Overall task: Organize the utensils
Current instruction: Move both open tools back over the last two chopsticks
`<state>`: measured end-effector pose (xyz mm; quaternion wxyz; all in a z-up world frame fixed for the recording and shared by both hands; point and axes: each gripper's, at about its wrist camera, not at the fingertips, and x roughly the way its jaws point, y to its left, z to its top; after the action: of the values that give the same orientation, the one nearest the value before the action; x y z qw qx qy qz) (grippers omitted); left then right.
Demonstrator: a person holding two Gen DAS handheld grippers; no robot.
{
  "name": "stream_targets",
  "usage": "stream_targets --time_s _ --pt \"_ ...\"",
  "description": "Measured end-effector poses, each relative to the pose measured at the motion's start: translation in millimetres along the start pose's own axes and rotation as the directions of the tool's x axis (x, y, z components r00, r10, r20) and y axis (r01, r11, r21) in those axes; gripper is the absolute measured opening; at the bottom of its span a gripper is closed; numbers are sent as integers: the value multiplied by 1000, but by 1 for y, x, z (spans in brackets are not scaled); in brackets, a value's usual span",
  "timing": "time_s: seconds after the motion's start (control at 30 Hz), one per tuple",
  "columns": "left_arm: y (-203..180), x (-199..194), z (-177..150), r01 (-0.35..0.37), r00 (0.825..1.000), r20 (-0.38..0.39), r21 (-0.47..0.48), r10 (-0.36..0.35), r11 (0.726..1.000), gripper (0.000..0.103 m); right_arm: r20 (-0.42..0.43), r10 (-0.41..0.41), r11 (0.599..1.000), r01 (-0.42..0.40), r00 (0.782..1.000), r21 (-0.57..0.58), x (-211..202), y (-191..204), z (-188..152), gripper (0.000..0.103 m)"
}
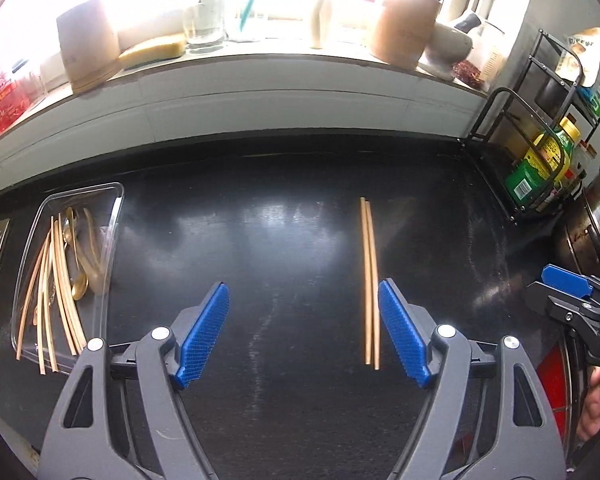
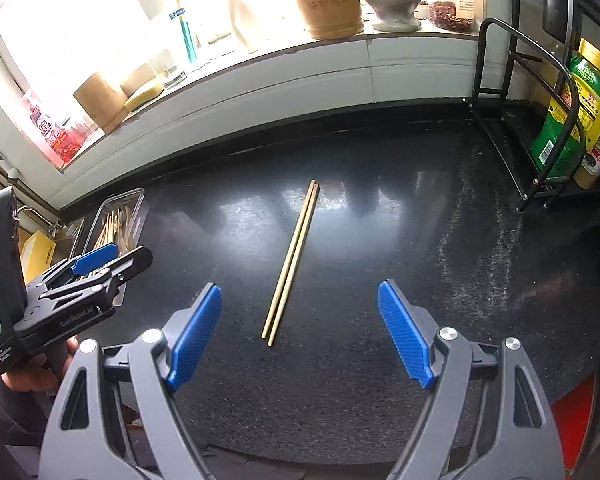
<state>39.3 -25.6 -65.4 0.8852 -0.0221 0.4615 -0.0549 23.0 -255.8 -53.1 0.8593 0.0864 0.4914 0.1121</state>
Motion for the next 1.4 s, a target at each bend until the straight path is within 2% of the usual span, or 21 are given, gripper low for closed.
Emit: stream_targets --time_s 0.4,0.7,0.97,1.17,1.4 --pt "-13 21 3 3 999 -34 35 -2 999 75 -22 4 1000 -4 1000 0 11 -10 7 78" --pt "-30 96 0 51 993 -109 177 -32 983 75 -33 -12 1000 13 999 24 32 -26 27 78" --pt "-33 154 8 91 983 -179 233 -50 968 75 -61 -35 998 38 998 54 69 -44 56 78" --pt "-32 191 11 141 964 -254 236 -79 961 75 -110 -42 994 53 993 94 98 -58 68 78" --pt "-48 208 15 116 974 -224 316 -44 942 81 -184 -43 993 63 982 100 132 -70 72 78"
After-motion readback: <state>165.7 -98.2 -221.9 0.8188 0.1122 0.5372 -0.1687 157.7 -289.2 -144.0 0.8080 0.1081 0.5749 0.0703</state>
